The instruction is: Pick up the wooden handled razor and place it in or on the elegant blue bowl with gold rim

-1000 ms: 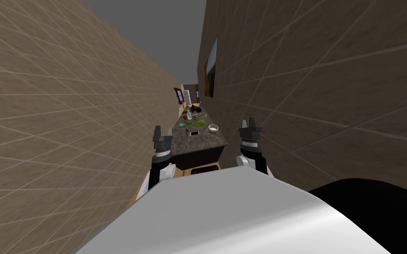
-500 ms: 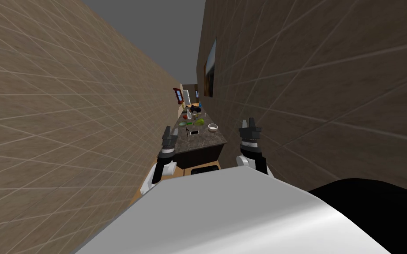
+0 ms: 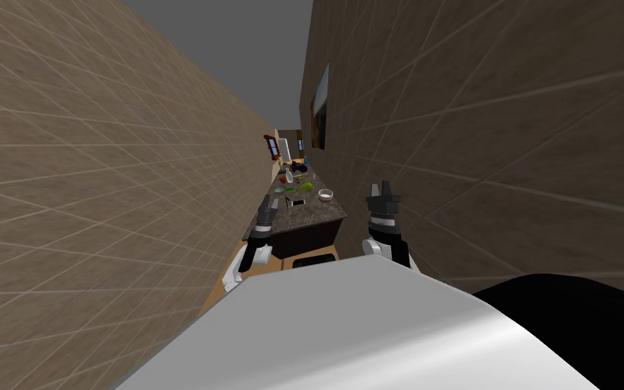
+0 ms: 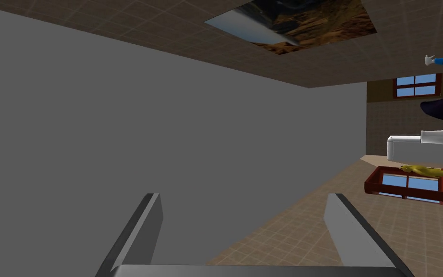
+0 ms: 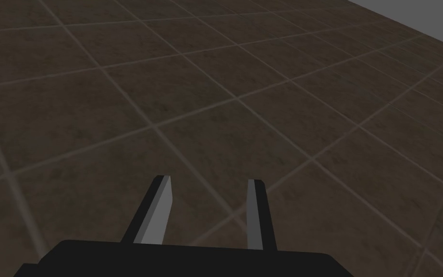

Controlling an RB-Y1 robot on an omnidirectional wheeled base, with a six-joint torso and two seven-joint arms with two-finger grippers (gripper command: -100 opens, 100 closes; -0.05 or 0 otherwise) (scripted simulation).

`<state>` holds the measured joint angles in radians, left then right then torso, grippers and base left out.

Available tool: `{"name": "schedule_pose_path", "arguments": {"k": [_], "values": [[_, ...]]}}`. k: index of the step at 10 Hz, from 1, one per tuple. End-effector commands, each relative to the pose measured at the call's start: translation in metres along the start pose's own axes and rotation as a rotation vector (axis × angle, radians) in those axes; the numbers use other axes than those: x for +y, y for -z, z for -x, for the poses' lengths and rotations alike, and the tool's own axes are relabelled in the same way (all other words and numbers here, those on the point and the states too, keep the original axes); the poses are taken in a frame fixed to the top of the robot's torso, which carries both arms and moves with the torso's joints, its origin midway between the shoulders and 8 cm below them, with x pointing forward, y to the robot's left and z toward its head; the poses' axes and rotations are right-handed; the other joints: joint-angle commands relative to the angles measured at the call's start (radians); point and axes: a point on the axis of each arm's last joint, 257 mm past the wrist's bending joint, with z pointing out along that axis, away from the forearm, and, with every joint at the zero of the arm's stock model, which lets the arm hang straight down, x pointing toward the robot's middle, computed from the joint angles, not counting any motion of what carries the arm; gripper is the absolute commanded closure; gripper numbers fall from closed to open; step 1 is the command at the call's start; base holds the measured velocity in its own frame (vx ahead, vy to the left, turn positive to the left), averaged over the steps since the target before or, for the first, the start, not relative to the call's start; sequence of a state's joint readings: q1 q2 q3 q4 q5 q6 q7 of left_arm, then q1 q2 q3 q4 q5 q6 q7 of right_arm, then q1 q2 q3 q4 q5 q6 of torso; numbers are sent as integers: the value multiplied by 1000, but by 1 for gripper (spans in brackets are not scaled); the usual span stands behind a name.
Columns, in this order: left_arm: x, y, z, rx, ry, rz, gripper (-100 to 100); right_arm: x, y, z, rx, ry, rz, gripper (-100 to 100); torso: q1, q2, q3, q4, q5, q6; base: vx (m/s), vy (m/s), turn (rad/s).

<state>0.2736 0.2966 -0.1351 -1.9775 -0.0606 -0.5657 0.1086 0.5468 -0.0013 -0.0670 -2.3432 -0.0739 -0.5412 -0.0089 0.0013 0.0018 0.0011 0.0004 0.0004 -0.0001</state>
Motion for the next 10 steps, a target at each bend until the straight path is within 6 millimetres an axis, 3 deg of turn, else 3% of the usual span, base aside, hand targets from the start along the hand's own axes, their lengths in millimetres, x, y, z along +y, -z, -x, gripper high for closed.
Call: {"name": "schedule_pose_path", "arguments": {"k": [1,10], "values": [[19,-3,-7,40,-3,34,-100,0,0,0,0,0,0,0,0,0,0,0,0,0,-42,14,-78],[109,-8,-24,169,-49,221,-100,0,0,0,0,0,0,0,0,1,0,0,0,0,-41,25,-79]]}}
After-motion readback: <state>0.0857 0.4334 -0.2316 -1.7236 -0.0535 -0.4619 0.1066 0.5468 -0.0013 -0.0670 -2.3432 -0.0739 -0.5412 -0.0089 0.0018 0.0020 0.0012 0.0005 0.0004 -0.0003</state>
